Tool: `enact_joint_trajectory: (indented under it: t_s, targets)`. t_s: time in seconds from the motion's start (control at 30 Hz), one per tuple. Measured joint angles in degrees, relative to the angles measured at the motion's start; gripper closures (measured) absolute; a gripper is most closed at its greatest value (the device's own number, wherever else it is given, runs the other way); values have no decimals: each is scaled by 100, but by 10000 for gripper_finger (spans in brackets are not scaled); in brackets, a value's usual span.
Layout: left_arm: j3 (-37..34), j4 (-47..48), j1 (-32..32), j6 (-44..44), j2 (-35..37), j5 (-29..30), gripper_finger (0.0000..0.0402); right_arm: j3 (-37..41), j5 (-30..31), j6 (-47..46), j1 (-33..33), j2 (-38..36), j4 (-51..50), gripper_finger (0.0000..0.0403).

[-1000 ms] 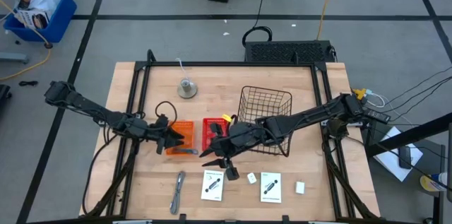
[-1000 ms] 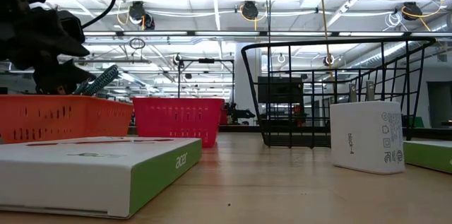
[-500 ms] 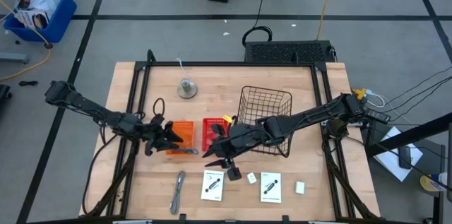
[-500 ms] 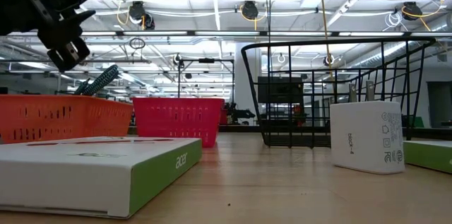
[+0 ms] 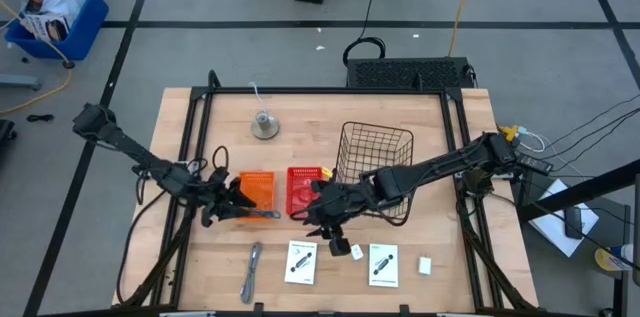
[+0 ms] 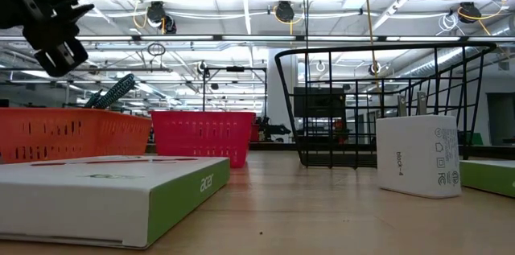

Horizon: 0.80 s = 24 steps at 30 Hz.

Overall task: Pick and place items into bin
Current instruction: Put the white charger cable into the orange bin

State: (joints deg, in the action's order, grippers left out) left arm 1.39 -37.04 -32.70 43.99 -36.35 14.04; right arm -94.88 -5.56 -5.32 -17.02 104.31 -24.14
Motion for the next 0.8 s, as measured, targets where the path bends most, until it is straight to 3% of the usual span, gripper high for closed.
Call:
enact_joint_trajectory:
  t_s: [0.17, 0.33, 0.63, 0.8]
  targets:
    - [405, -9, -527, -284, -472, 553, 206, 421, -42, -160, -51, 8, 266, 275]
    - [1095, -4, -904, -734, -1410, 978, 206, 770, -33, -296, -180, 11, 657, 275]
    - [2282, 676, -1141, -1388, -2986, 1154, 206, 827, -8, -198, -714, -129, 841, 275]
    - [2411, 691, -1107, -1251, -3469, 1142, 206, 827, 750, -182, -1144, -356, 648, 275]
